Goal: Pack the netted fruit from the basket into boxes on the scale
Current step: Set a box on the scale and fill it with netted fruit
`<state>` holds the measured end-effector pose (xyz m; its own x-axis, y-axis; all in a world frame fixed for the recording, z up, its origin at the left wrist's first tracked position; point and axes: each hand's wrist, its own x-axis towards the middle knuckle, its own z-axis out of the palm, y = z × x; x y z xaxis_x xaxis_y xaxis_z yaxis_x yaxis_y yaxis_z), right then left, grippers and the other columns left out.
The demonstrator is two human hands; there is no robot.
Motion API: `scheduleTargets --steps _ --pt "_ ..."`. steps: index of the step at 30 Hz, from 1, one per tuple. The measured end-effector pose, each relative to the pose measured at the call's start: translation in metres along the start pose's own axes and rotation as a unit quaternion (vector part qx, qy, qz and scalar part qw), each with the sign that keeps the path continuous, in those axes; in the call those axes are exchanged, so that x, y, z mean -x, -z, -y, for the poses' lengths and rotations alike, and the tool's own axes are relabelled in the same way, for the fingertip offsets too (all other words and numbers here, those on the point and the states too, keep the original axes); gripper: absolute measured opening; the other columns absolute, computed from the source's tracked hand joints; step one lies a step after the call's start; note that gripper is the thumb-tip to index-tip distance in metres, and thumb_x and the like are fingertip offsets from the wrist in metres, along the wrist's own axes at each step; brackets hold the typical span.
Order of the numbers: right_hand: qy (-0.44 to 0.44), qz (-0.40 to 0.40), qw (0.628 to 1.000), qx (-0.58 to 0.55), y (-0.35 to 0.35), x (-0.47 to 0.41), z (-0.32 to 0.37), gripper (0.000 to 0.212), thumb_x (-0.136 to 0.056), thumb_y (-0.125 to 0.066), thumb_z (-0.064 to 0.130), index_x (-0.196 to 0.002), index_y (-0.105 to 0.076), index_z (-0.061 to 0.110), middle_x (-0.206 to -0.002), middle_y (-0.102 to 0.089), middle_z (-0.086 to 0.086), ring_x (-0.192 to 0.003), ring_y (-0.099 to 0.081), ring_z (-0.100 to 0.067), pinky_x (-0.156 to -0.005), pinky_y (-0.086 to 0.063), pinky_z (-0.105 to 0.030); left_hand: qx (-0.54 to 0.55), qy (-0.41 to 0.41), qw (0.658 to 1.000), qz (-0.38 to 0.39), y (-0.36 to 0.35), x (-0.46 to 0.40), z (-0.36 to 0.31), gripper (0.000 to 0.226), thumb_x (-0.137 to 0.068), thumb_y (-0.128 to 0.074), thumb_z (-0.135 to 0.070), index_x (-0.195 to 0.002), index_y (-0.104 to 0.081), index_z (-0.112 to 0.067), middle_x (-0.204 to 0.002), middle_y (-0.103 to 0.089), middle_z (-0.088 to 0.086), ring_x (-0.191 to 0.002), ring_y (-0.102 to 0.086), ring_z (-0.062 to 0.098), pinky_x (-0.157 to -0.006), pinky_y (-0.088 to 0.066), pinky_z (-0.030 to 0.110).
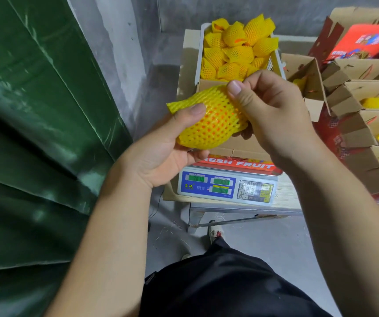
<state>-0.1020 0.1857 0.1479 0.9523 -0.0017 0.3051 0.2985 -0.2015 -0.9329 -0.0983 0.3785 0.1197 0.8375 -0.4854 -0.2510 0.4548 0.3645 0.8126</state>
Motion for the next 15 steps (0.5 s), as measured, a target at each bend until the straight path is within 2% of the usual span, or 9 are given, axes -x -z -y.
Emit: scheduleTargets --steps 2,4,6,7,10,15 --pt "-0.006 -0.007 1.000 -0.016 0.000 -0.002 -0.001 0.024 -0.102 -0.066 0.031 -0.083 -0.056 0.020 -0.065 -0.058 0.006 -0.052 -0.058 -0.020 -0.043 -0.044 -0.026 0.003 -0.006 1.000 0.006 -0.001 -0.001 -0.001 0.093 -0.048 -0.099 -0.053 -0.129 -0.065 -0.022 -0.123 -0.073 0.009 -0.102 -0.071 0.021 -0.067 -0.055 0.029" --pt "-0.010 -0.026 0.999 -0.022 -0.004 -0.001 -0.003 0.024 -0.102 -0.064 0.035 -0.083 -0.057 0.022 -0.067 -0.057 0.008 -0.055 -0.058 -0.015 -0.045 -0.046 -0.028 0.022 -0.003 1.000 0.001 -0.003 -0.004 0.001 0.074 -0.065 -0.096 -0.044 -0.128 -0.066 -0.021 -0.120 -0.074 0.009 -0.102 -0.071 0.021 -0.070 -0.057 0.030" --pt "-0.020 -0.037 0.998 -0.040 -0.008 0.003 -0.006 0.024 -0.102 -0.061 0.041 -0.086 -0.061 0.023 -0.072 -0.058 0.009 -0.063 -0.058 -0.011 -0.051 -0.050 -0.031 0.037 0.001 0.999 -0.009 -0.005 -0.007 0.003 0.052 -0.086 -0.079 -0.039 -0.130 -0.065 -0.018 -0.119 -0.074 0.010 -0.107 -0.071 0.023 -0.077 -0.059 0.033" --pt "-0.021 -0.027 0.998 -0.045 -0.010 0.005 -0.008 0.022 -0.102 -0.060 0.042 -0.088 -0.063 0.025 -0.076 -0.059 0.011 -0.067 -0.059 -0.009 -0.054 -0.051 -0.031 0.042 0.003 0.999 -0.014 -0.006 -0.008 0.004 0.047 -0.090 -0.071 -0.038 -0.131 -0.064 -0.017 -0.121 -0.074 0.010 -0.110 -0.071 0.024 -0.081 -0.060 0.034" --pt "0.002 0.033 0.999 0.003 -0.009 0.011 -0.015 0.008 -0.099 -0.071 0.028 -0.092 -0.066 0.025 -0.082 -0.066 0.013 -0.070 -0.060 -0.003 -0.059 -0.049 -0.022 0.064 0.010 0.998 -0.024 -0.003 -0.010 0.006 0.046 -0.092 -0.067 -0.036 -0.133 -0.064 -0.015 -0.124 -0.075 0.011 -0.113 -0.073 0.023 -0.087 -0.061 0.036" --pt "0.016 0.030 0.998 0.044 -0.002 0.004 -0.017 0.017 -0.094 -0.076 0.020 -0.084 -0.061 0.021 -0.064 -0.063 0.012 -0.054 -0.056 -0.004 -0.051 -0.043 -0.017 0.019 0.044 0.997 -0.060 0.005 -0.012 0.006 0.057 -0.088 -0.072 -0.046 -0.137 -0.063 -0.019 -0.130 -0.073 0.012 -0.114 -0.071 0.024 -0.078 -0.061 0.033"
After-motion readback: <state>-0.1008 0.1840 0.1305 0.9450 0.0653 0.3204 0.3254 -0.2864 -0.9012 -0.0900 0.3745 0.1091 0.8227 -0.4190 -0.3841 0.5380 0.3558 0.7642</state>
